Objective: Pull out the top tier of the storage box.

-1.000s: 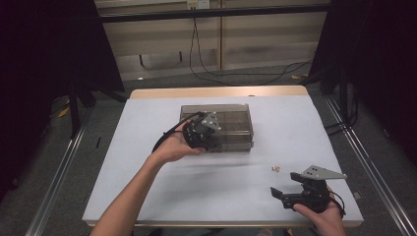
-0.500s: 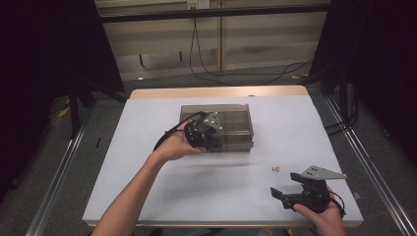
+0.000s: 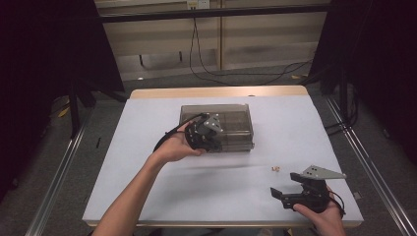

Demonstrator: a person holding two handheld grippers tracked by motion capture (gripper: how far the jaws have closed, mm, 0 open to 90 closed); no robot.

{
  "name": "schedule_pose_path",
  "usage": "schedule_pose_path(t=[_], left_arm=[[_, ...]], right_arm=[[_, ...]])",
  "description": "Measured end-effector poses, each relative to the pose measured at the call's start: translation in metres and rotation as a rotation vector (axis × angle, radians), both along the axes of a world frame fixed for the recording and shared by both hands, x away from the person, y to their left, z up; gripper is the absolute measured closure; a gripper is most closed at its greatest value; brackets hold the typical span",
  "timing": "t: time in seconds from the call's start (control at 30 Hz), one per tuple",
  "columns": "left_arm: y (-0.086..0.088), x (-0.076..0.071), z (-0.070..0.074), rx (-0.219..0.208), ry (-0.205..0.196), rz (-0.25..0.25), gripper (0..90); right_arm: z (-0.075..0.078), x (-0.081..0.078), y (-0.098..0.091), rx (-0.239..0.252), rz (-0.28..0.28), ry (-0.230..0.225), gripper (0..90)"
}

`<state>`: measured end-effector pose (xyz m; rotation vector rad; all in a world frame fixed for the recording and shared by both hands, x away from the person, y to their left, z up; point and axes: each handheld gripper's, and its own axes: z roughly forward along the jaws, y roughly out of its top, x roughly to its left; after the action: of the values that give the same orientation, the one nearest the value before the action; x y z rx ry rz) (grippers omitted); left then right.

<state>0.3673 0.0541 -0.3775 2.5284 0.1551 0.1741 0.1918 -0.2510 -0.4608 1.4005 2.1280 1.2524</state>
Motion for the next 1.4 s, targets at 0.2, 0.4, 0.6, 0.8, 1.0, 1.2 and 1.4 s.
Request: schedule_pose_path(t=[0.2,0.4,0.6,0.8,1.0,1.2,1.4], left_arm=[[0.001,-0.004,-0.002,-0.01,-0.001,0.0,85.0],[0.002,-0.007,-0.001,-0.004,0.004,-0.013,85.2],[0.003,-0.009,-0.002,-0.008,0.001,-0.016,85.2],[0.002,-0.013,-0.002,-0.004,-0.013,-0.023,85.3],[0.003,-0.016,-0.002,-0.002,-0.009,-0.032,85.5],[0.003,-0.019,-0.002,0.001,-0.01,-0.038,85.7],[0.002,-0.022,-0.002,0.005,-0.009,-0.047,86.1]], right_arm=[[0.0,0.0,0.0,-0.001,0.0,0.001,6.5],[0.0,0.0,0.001,-0.003,0.002,0.002,6.4],[0.0,0.0,0.0,0.0,0.0,0.002,6.3],[0.0,0.0,0.001,-0.001,0.003,0.003,6.3],[0.0,0.0,0.001,-0.001,-0.001,0.006,6.3],[-0.001,0.001,0.001,0.001,0.002,0.008,6.3],[0.0,0.001,0.001,0.0,0.002,0.009,6.2]])
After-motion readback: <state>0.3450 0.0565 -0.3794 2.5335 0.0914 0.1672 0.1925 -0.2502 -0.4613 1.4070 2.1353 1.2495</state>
